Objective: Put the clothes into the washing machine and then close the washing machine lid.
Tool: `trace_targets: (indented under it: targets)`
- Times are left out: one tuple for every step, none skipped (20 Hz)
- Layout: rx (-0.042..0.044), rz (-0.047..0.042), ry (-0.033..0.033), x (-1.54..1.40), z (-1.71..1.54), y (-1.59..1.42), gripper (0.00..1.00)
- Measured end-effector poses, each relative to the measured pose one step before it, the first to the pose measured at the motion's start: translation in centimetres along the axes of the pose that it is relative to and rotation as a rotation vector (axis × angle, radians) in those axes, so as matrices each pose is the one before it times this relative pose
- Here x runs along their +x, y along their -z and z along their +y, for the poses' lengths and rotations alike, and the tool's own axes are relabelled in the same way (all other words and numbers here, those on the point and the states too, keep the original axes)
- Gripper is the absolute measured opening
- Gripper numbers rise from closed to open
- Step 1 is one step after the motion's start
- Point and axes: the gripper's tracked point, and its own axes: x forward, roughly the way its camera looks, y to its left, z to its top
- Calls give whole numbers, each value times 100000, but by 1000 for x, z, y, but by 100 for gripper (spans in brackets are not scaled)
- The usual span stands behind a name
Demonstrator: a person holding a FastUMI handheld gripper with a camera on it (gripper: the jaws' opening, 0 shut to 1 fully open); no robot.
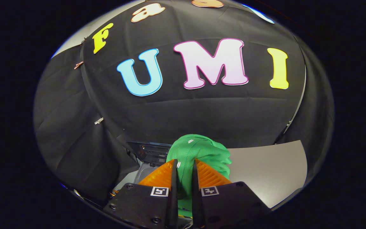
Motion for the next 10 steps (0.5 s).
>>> trace_targets:
  targets:
    - [-29, 695, -1071, 622, 1094, 230, 22]
    - [-135, 673, -1025, 672, 919, 382, 22]
    - [-247, 773, -879, 635, 975, 259, 22]
    - [-181, 586, -823, 622, 802, 337, 22]
    - [-169, 895, -803, 655, 728, 385, 22]
    - [-287, 917, -549, 539, 729, 378, 22]
    - [-340, 874, -655, 647, 648, 482, 22]
    - [86, 914, -857, 635, 681, 541, 22]
    - [414, 929, -940, 723, 626, 539, 22]
    - [171, 1030, -762, 834, 518, 607, 22]
